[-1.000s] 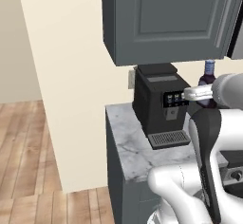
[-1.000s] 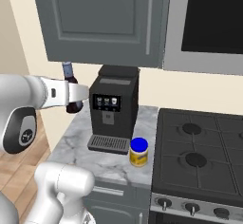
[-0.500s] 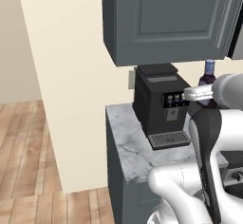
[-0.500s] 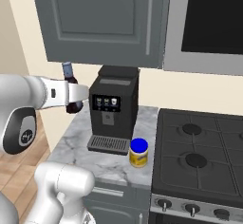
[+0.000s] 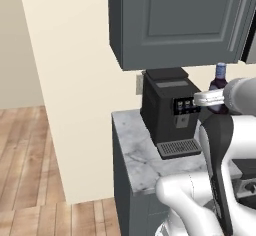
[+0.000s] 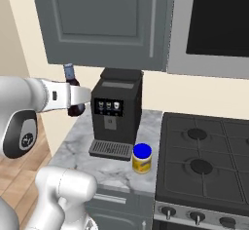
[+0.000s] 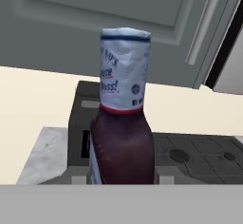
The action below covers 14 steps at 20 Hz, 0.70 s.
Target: Take 2 condiments from the cabinet and move them on the counter near the stove.Make sure the condiments are lined up with each other, next to each other.
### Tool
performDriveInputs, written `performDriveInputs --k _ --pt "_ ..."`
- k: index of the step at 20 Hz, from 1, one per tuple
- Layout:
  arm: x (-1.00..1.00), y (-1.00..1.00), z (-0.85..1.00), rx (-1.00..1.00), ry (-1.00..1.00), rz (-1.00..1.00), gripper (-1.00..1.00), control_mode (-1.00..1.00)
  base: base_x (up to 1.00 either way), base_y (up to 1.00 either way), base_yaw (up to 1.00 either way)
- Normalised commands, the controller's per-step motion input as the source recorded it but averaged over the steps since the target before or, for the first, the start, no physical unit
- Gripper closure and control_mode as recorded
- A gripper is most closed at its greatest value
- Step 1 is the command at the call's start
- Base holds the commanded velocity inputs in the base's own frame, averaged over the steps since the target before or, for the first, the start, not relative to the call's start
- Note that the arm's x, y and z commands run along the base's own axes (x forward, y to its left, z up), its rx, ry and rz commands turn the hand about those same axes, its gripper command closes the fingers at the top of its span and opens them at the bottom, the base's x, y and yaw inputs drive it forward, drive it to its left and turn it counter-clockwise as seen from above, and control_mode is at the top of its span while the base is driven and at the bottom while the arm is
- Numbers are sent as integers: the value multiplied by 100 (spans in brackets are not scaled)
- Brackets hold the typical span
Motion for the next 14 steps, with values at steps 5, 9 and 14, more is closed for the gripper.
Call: performDriveInputs --k 5,9,14 --pt "73 -1 -5 1 0 8 100 -100 0 0 0" --pt "9 -16 -3 0 -5 13 100 -100 0 0 0" --pt "-3 -40 -6 0 -6 20 100 -100 0 0 0"
